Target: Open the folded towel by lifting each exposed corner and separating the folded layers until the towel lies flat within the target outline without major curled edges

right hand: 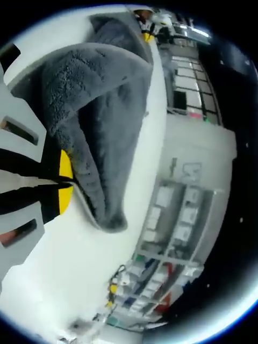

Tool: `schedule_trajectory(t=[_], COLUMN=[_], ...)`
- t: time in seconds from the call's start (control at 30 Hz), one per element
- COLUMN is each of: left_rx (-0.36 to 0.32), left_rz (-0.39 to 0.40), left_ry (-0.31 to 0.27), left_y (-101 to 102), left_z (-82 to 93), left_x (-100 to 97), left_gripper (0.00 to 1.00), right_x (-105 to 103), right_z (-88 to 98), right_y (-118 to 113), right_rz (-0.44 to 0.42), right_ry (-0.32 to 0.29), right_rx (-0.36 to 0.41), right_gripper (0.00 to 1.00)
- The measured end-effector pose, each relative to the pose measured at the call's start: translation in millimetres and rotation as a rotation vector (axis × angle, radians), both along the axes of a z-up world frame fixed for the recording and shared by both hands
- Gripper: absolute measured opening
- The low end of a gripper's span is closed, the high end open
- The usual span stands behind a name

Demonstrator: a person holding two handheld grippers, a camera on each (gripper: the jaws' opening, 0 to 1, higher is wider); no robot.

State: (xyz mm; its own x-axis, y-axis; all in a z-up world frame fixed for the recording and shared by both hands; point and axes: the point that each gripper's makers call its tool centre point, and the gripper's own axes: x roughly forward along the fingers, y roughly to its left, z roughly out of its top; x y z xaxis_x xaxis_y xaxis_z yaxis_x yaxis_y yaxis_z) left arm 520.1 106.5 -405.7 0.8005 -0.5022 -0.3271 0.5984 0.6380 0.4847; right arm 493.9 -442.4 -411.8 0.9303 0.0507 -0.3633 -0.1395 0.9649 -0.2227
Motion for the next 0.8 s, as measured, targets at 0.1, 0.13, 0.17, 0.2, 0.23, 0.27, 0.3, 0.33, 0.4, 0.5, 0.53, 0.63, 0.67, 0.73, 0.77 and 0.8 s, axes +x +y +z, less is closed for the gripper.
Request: schedule_trajectory(t=[0.1, 0.13, 0.17, 0.2, 0.23, 0.27, 0.3, 0.33, 0.4, 0.5, 0.53, 0.63, 0.67, 0.73, 0.77, 0.8], left_rx=[-0.001, -0.001, 0.001, 0.005, 0.015, 0.018, 0.02, 0.018, 0.013, 0.004, 0.003, 0.003, 0.004, 0.004, 0.004, 0.002], left_rz=[0.0, 0.0, 0.001, 0.003, 0.002, 0.001, 0.001, 0.002, 0.001, 0.001, 0.001, 0.0, 0.0, 0.0, 0.0, 0.0], left_ry=[0.001, 0.001, 0.0, -0.002, -0.009, -0.012, -0.012, -0.01, -0.008, -0.003, -0.003, -0.003, -0.003, -0.003, -0.003, -0.002], left_y=[0.0, 0.0, 0.1, 0.0, -0.2, -0.4, -0.4, -0.5, -0.6, 0.4, 0.1, -0.4, -0.4, -0.3, -0.4, -0.3], left_z=[-0.1, -0.1, -0.2, -0.1, 0.0, -0.1, 0.1, 0.2, 0.3, 0.3, 0.2, 0.2, 0.2, 0.2, 0.1, 0.0], left_x=[0.0, 0.0, 0.1, 0.2, 0.2, -0.2, -0.4, -0.5, -0.5, 0.0, -0.1, -0.2, 0.0, 0.3, 0.3, 0.4], left_gripper=[0.01, 0.01, 0.01, 0.01, 0.01, 0.01, 0.01, 0.01, 0.01, 0.01, 0.01, 0.01, 0.01, 0.01, 0.01, 0.01], right_x=[0.2, -0.3, -0.6, -0.6, -0.3, -0.1, 0.2, 0.5, 1.1, 1.7, 2.0, 0.8, 0.2, -0.5, -0.7, -0.6], right_z=[0.4, 0.7, 1.3, 1.6, 1.9, 2.2, 2.6, 2.8, 3.3, 3.4, 4.2, 3.9, 3.8, 4.1, 4.3, 3.7], right_y=[-5.2, -10.0, -12.9, -13.5, -13.3, -13.9, -15.2, -16.6, -20.3, -24.8, -28.1, -36.1, -38.2, -41.3, -43.3, -46.4], right_rz=[-0.018, -0.035, -0.046, -0.051, -0.053, -0.057, -0.063, -0.068, -0.079, -0.092, -0.102, -0.128, -0.136, -0.148, -0.156, -0.166], right_ry=[0.001, 0.004, 0.005, 0.004, 0.001, -0.002, -0.004, -0.005, -0.006, -0.006, -0.008, -0.007, -0.008, -0.009, -0.011, -0.009], right_rx=[-0.033, -0.07, -0.097, -0.111, -0.116, -0.126, -0.141, -0.154, -0.173, -0.172, -0.178, -0.175, -0.174, -0.173, -0.175, -0.176], right_gripper=[0.0, 0.0, 0.0, 0.0, 0.0, 0.0, 0.0, 0.0, 0.0, 0.0, 0.0, 0.0, 0.0, 0.0, 0.0, 0.0])
